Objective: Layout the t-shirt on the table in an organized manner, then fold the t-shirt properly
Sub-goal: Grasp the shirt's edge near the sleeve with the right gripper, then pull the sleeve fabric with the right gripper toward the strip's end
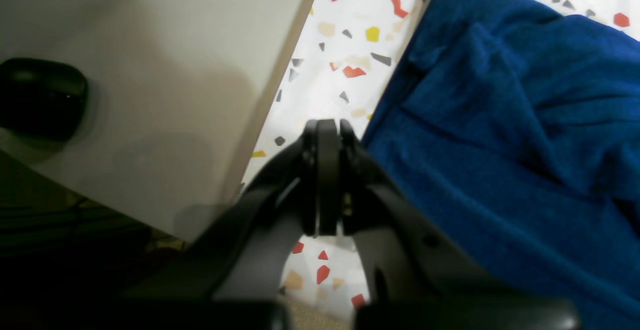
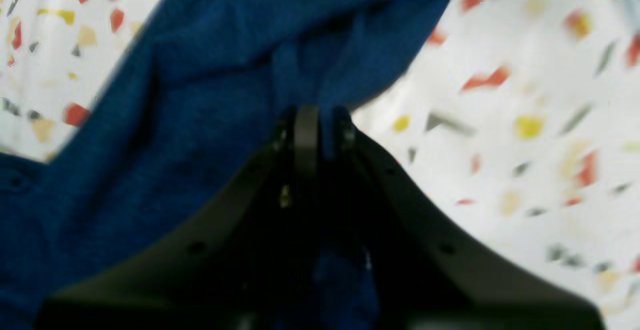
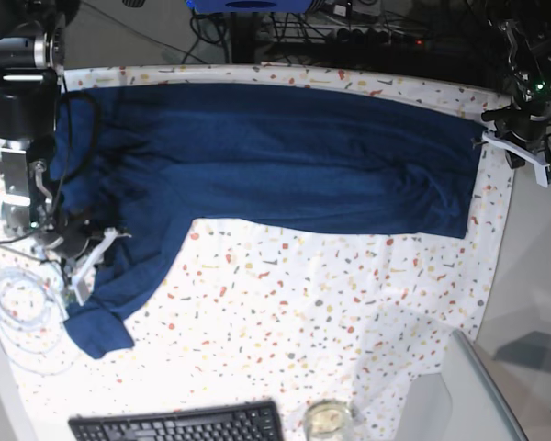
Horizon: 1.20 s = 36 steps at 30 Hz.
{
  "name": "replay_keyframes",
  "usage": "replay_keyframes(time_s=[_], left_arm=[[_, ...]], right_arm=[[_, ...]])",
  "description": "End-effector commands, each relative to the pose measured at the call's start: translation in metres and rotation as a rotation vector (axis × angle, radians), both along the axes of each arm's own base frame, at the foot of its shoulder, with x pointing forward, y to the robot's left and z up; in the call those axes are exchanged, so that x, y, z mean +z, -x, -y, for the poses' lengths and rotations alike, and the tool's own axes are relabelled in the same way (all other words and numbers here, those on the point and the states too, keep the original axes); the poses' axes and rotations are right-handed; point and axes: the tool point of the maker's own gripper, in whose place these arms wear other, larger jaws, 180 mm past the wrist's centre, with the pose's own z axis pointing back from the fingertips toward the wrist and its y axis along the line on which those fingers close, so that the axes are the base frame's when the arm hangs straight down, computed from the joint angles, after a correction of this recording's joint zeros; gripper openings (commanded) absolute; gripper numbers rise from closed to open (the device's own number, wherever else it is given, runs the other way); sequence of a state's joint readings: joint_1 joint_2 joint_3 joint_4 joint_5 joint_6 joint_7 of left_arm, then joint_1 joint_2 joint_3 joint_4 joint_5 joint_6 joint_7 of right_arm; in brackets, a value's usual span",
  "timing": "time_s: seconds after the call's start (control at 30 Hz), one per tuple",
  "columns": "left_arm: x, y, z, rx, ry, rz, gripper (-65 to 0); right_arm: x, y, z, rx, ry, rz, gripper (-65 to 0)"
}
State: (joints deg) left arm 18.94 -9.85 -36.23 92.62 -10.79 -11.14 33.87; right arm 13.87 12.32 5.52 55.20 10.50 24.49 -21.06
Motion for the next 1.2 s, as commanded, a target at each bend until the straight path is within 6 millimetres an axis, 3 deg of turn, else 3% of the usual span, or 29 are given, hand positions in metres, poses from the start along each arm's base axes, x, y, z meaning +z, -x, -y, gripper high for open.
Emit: replay_keyframes(time_s=[0.0, 0.07, 0.23, 0.33, 0.4, 0.5, 0.63, 0.83, 0.93, 1.1, 1.13, 1.17], left_arm=[[0.013, -0.007, -0.007, -0.008, -0.033, 0.035, -65.0], [0.011, -0.006, -0.007, -0.005, -0.027, 0.031, -65.0], [-0.001, 0.000, -0.009, 0.009, -0.010, 0.003, -65.0], [-0.001, 0.001, -0.011, 0.015, -0.012, 0.000, -65.0], [0.000, 0.002, -0.012, 0.015, -0.014, 0.001, -65.0], [0.000, 0.003, -0.012, 0.013, -0.016, 0.002, -65.0], [0.000, 0.003, -0.012, 0.013, -0.016, 0.000, -65.0], [0.001, 0.002, -0.012, 0.013, -0.016, 0.003, -65.0], [0.001, 0.001, -0.012, 0.014, -0.015, 0.005, -65.0], [0.000, 0.001, -0.012, 0.016, -0.013, 0.004, -65.0], [0.000, 0.001, -0.012, 0.016, -0.013, 0.004, -65.0], [0.000, 0.000, -0.012, 0.016, -0.013, 0.006, -65.0]], right_arm=[[0.020, -0.012, 0.001, 0.006, 0.000, 0.061, -61.8], [0.026, -0.007, -0.002, 0.023, 0.015, 0.067, -64.7], [0.030, -0.002, -0.015, 0.043, 0.015, 0.055, -64.4], [0.032, -0.005, -0.006, -0.008, 0.012, 0.059, -63.8], [0.033, -0.008, 0.000, -0.061, 0.013, 0.063, -60.0], [0.040, -0.017, 0.006, -0.104, 0.023, 0.080, -46.1], [0.030, -0.022, 0.010, -0.123, 0.016, 0.042, -28.8], [0.002, -0.026, 0.014, -0.159, -0.018, -0.026, -28.2], [-0.007, -0.024, 0.013, -0.169, -0.031, -0.041, -31.8], [-0.014, -0.023, 0.013, -0.177, -0.042, -0.055, -60.5], [-0.014, -0.023, 0.013, -0.176, -0.042, -0.054, -65.0], [-0.014, -0.023, 0.013, -0.176, -0.042, -0.052, -65.0]])
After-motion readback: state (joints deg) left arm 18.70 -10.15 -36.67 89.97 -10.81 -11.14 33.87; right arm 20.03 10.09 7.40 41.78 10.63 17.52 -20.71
